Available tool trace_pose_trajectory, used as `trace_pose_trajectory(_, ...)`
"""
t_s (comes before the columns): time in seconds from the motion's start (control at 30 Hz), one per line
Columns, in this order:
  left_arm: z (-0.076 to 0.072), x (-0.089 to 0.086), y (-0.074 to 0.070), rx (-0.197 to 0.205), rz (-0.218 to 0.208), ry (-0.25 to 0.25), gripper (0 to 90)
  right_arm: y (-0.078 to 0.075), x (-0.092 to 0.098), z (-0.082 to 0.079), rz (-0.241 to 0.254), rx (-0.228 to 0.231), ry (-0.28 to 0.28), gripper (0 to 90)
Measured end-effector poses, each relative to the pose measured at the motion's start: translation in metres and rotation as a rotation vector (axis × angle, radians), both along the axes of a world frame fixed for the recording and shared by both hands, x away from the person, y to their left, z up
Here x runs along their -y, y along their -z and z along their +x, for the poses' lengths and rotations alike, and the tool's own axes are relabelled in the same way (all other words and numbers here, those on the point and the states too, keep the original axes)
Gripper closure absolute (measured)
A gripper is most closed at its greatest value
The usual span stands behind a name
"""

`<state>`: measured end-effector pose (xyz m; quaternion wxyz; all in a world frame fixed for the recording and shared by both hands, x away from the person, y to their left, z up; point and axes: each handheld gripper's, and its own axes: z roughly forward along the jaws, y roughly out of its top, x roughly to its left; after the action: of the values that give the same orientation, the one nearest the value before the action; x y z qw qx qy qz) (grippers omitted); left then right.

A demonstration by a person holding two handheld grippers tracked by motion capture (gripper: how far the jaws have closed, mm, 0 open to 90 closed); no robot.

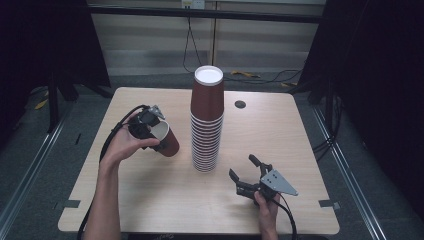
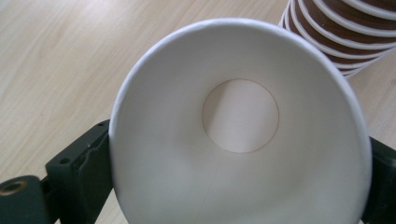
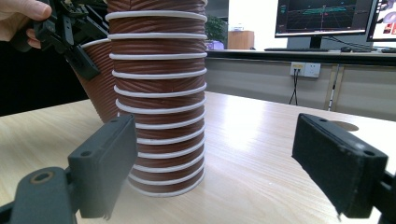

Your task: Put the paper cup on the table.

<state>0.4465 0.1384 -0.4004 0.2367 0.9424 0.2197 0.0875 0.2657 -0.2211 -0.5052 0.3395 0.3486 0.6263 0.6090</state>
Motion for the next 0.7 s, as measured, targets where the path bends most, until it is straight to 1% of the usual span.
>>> trace_pose_trajectory(0.03,0.002,0.002,0.000,0.000,0.023,0.010,5.7,0.000,0.000,0.000,0.001,-0.001,0.000,13.8)
trace_pose_trajectory(0.07,0.002,0.004,0.001,-0.002,0.017,-0.002,5.7,0.000,0.000,0.000,0.001,-0.001,0.002,13.8)
trace_pose_trajectory(0.1,0.004,0.004,0.000,-0.007,0.037,0.016,5.7,0.000,0.000,0.000,0.002,-0.001,0.000,13.8)
trace_pose_trajectory(0.13,0.004,0.005,0.002,-0.015,0.028,0.007,5.6,0.000,0.000,0.000,0.000,0.000,0.000,13.8)
trace_pose_trajectory(0.17,0.004,0.006,0.003,-0.025,0.034,0.014,5.6,0.000,0.000,0.000,0.000,0.000,0.002,13.8)
trace_pose_trajectory(0.23,0.005,0.008,0.007,-0.034,0.060,0.019,5.5,0.000,0.000,0.000,0.000,0.000,0.003,13.9)
trace_pose_trajectory(0.27,0.006,0.008,0.009,-0.033,0.077,0.019,5.4,0.000,0.000,0.000,0.000,0.000,0.003,13.9)
trace_pose_trajectory(0.3,0.005,0.009,0.009,-0.023,0.089,0.013,5.3,0.000,0.000,0.000,-0.001,-0.001,0.002,13.9)
trace_pose_trajectory(0.33,0.005,0.010,0.010,-0.030,0.093,0.015,5.2,0.000,0.000,0.000,0.000,0.000,0.003,13.9)
trace_pose_trajectory(0.47,0.004,0.014,0.011,-0.031,0.084,0.037,4.4,0.000,0.000,0.000,-0.001,0.000,0.002,13.9)
trace_pose_trajectory(0.57,0.005,0.018,0.012,-0.026,0.076,0.031,3.8,0.000,0.000,0.000,-0.001,0.000,0.002,13.9)
trace_pose_trajectory(0.6,0.006,0.020,0.012,-0.020,0.082,0.036,3.6,0.000,0.000,0.000,-0.001,0.000,0.002,13.9)
trace_pose_trajectory(0.67,0.006,0.023,0.014,-0.012,0.068,0.034,3.3,0.000,0.000,0.000,-0.001,0.002,0.003,13.9)
trace_pose_trajectory(0.7,0.007,0.024,0.014,-0.015,0.061,0.041,3.3,0.000,0.000,0.000,0.000,0.002,0.003,13.9)
